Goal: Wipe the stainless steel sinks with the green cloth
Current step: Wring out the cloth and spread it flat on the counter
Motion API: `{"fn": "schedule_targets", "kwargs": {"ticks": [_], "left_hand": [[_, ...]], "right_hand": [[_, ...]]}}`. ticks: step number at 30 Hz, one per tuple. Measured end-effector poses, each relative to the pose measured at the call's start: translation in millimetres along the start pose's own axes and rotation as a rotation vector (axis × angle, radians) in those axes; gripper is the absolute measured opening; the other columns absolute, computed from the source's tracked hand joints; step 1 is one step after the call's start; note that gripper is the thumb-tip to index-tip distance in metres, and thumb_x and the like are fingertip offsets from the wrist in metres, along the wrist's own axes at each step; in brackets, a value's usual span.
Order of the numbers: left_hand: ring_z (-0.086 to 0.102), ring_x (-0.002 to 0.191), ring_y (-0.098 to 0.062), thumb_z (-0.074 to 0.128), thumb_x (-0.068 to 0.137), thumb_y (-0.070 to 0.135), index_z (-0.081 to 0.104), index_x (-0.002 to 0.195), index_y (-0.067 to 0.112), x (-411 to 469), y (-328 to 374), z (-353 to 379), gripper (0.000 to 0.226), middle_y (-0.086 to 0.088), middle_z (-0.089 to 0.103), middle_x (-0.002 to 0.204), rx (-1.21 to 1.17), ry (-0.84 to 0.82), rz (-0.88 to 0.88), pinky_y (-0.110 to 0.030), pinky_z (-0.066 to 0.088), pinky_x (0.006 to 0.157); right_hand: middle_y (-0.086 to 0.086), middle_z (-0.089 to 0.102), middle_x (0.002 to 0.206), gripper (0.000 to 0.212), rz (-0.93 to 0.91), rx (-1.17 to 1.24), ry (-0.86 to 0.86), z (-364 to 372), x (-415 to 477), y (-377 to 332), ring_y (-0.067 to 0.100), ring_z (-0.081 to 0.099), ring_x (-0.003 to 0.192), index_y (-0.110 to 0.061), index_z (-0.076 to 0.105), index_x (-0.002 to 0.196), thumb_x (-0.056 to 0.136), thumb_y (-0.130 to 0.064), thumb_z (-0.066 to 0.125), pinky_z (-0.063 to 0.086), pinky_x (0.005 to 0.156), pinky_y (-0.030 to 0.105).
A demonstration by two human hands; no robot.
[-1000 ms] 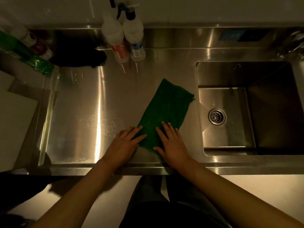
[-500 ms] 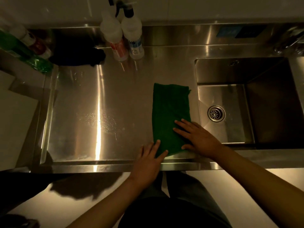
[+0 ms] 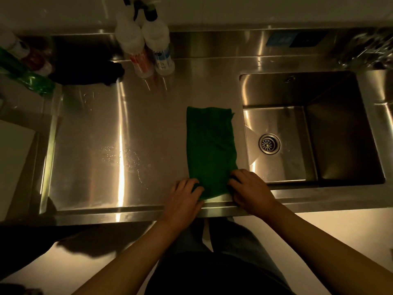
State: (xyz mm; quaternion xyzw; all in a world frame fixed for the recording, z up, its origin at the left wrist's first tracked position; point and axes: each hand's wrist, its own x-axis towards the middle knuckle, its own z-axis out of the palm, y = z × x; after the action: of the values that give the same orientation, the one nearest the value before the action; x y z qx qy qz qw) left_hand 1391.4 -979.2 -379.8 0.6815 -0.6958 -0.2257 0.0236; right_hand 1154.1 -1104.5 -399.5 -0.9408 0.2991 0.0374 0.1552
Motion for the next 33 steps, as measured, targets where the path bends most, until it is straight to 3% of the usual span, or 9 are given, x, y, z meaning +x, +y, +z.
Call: {"fn": "schedule_targets", "kwargs": {"ticks": [5, 9, 13, 17, 20, 24, 27, 33], "left_hand": [[0.071, 0.102, -0.029, 0.091, 0.064, 0.018, 0.077, 0.106, 0.016, 6.9, 11.2, -6.0, 0.044, -0.009, 0.072, 0.118, 0.118, -0.021, -0.014, -0.045, 0.059, 0.086], [0.072, 0.094, -0.027, 0.095, 0.054, 0.013, 0.077, 0.097, 0.014, 11.6, 11.1, -6.5, 0.046, -0.009, 0.074, 0.11, 0.136, 0.01, -0.012, -0.041, 0.059, 0.081], [0.069, 0.093, -0.029, 0.085, 0.068, 0.01, 0.073, 0.098, 0.009, 11.1, 11.0, -6.5, 0.032, -0.008, 0.072, 0.103, -0.035, 0.051, -0.061, -0.042, 0.055, 0.085], [0.058, 0.109, -0.023, 0.062, 0.091, 0.013, 0.065, 0.115, 0.013, 4.5, 7.7, -4.5, 0.023, -0.003, 0.066, 0.114, -0.192, 0.068, -0.155, -0.036, 0.037, 0.101], [0.055, 0.111, -0.02, 0.059, 0.095, 0.017, 0.063, 0.117, 0.016, 2.9, 11.4, -9.2, 0.022, 0.0, 0.064, 0.115, -0.24, 0.088, -0.165, -0.034, 0.035, 0.103], [0.054, 0.108, -0.021, 0.059, 0.095, 0.019, 0.061, 0.113, 0.017, 3.3, 17.4, -16.1, 0.018, -0.001, 0.061, 0.113, -0.295, 0.097, -0.214, -0.039, 0.041, 0.097], [0.053, 0.109, -0.019, 0.06, 0.095, 0.018, 0.06, 0.114, 0.017, 3.1, 17.1, -16.6, 0.019, 0.0, 0.06, 0.114, -0.294, 0.076, -0.219, -0.034, 0.039, 0.096], [0.052, 0.115, -0.016, 0.057, 0.097, 0.02, 0.059, 0.12, 0.021, -0.6, 10.7, -10.7, 0.023, 0.004, 0.058, 0.121, -0.188, 0.033, -0.191, -0.03, 0.033, 0.103]], "right_hand": [[0.008, 0.061, 0.11, 0.031, -0.063, -0.056, 0.024, -1.5, 12.3, 1.4, 0.027, 0.059, 0.092, -0.014, 0.068, 0.105, 0.075, -0.023, 0.075, 0.05, 0.075, 0.038], [0.006, 0.061, 0.104, 0.026, -0.009, -0.049, -0.007, -5.8, 11.1, -5.7, 0.024, 0.058, 0.09, -0.014, 0.066, 0.102, 0.083, -0.031, 0.064, 0.051, 0.076, 0.038], [0.004, 0.057, 0.108, 0.029, 0.072, 0.001, -0.037, -8.0, 5.2, -14.0, 0.023, 0.057, 0.096, -0.016, 0.063, 0.106, 0.085, -0.036, 0.059, 0.048, 0.085, 0.037], [0.001, 0.052, 0.118, 0.05, 0.143, 0.003, -0.073, -6.7, 0.1, -25.4, 0.021, 0.05, 0.105, -0.024, 0.056, 0.112, 0.08, -0.062, 0.057, 0.046, 0.091, 0.041], [0.002, 0.052, 0.119, 0.056, 0.181, -0.034, -0.075, -3.6, 3.3, -30.9, 0.025, 0.05, 0.107, -0.023, 0.054, 0.114, 0.08, -0.068, 0.055, 0.046, 0.093, 0.047], [0.005, 0.05, 0.111, 0.054, 0.22, -0.051, -0.05, -0.4, 14.6, -37.2, 0.027, 0.05, 0.1, -0.021, 0.051, 0.11, 0.079, -0.065, 0.057, 0.045, 0.09, 0.049], [0.006, 0.048, 0.109, 0.057, 0.238, -0.077, -0.072, -2.4, 25.1, -40.4, 0.027, 0.048, 0.098, -0.02, 0.051, 0.107, 0.068, -0.059, 0.068, 0.045, 0.088, 0.049], [0.005, 0.057, 0.108, 0.056, 0.162, -0.063, -0.065, -7.5, 21.5, -35.8, 0.028, 0.057, 0.096, -0.018, 0.058, 0.111, 0.062, -0.028, 0.081, 0.049, 0.086, 0.047]]}}
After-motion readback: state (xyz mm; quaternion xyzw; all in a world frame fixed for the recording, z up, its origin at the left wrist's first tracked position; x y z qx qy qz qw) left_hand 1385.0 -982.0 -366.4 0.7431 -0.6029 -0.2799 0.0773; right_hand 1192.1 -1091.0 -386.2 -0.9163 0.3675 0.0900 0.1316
